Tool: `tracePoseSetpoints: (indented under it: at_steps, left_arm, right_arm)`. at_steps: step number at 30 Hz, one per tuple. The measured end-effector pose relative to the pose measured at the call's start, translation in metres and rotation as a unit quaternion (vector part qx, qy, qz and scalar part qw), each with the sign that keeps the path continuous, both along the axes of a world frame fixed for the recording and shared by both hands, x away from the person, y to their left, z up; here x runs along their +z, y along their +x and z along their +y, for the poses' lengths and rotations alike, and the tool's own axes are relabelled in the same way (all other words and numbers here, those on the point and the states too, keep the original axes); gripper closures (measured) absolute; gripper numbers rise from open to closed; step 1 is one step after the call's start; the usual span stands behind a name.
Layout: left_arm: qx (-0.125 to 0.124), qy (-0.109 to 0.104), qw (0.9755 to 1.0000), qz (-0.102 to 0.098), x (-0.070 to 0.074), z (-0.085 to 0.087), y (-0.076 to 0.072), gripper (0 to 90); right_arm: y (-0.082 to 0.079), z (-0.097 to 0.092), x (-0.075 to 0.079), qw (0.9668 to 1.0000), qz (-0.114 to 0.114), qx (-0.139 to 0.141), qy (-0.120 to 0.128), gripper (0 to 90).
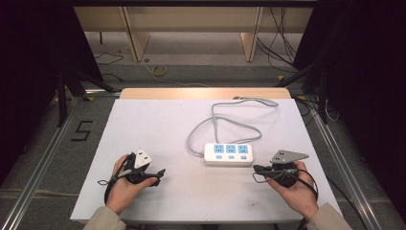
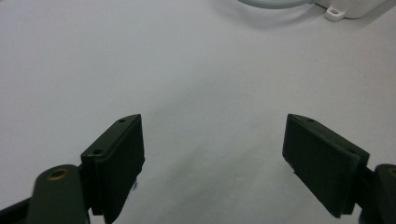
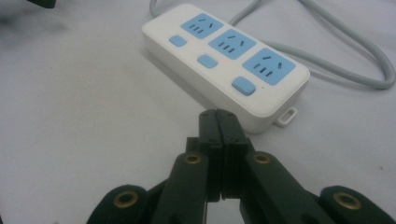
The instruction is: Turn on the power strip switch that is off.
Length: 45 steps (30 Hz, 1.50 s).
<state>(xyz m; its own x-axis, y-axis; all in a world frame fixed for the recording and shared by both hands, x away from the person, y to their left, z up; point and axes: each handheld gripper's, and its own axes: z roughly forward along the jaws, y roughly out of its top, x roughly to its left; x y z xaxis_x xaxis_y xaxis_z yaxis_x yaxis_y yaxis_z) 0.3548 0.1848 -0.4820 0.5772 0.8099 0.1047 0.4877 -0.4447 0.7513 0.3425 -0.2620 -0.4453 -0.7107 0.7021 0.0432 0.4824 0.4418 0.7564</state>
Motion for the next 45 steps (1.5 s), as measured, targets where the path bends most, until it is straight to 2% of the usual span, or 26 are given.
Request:
tracePoseSetpoints:
  at_steps: [23,45]
  left_arm:
    - [0.001,0.002,1.0000,-0.002,0.000,0.000,0.000,20.8]
    - [-0.003,0.005,1.0000,-0.003,0.001,-0.002,0.000,20.8]
  right_arm:
    - [0.010,0.004,0.010,0.9989,0.031,-0.015,-0.030,90.0]
    - [0.021,0.011,0.019,0.9968,0.062,-0.028,-0.042,90.0]
